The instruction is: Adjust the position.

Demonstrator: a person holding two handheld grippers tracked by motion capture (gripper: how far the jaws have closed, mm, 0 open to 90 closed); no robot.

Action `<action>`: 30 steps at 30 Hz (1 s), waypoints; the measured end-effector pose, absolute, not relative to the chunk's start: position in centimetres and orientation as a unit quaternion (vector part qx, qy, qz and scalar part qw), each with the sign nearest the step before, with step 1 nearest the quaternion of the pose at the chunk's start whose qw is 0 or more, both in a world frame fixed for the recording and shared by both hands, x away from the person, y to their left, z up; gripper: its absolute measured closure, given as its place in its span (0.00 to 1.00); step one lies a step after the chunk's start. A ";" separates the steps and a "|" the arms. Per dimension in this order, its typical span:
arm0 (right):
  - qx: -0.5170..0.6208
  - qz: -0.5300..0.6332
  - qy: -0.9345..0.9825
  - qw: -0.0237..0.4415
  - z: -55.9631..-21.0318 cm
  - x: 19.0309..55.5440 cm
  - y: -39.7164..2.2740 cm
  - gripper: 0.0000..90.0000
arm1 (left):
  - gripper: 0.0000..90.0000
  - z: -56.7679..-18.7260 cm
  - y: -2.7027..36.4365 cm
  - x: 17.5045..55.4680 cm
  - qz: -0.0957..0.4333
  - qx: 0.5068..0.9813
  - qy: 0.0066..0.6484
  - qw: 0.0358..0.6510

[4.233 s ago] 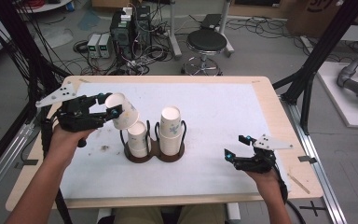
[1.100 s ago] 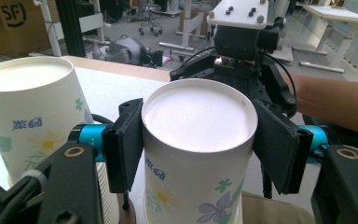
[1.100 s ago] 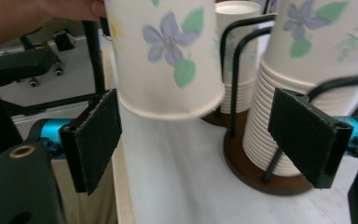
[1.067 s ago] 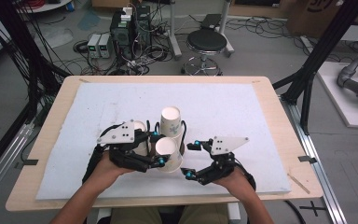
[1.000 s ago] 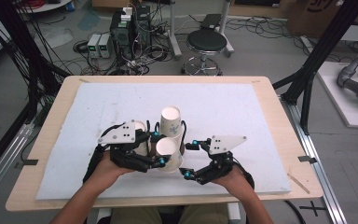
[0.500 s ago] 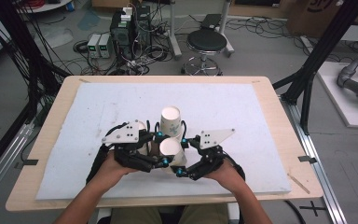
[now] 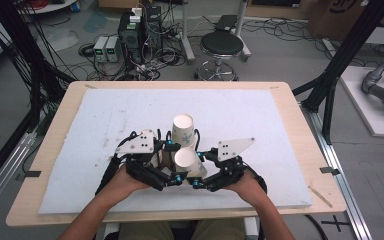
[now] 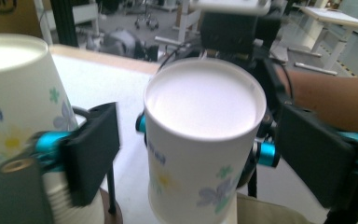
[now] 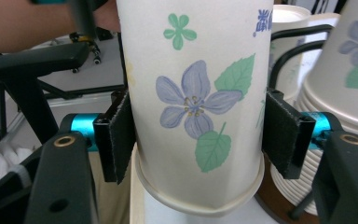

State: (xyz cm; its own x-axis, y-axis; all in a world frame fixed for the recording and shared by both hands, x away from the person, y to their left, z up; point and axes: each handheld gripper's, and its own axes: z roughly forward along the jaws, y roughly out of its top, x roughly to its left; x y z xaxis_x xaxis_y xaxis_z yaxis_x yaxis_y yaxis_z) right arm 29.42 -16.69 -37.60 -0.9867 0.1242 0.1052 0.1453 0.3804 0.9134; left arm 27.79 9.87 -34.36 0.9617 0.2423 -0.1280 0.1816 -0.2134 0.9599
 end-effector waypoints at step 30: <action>-0.029 -0.373 -0.926 -0.041 -34.1 29.6 -16.2 0.38 | 0.16 -33.5 8.9 28.4 0.006 0.831 0.101 0.547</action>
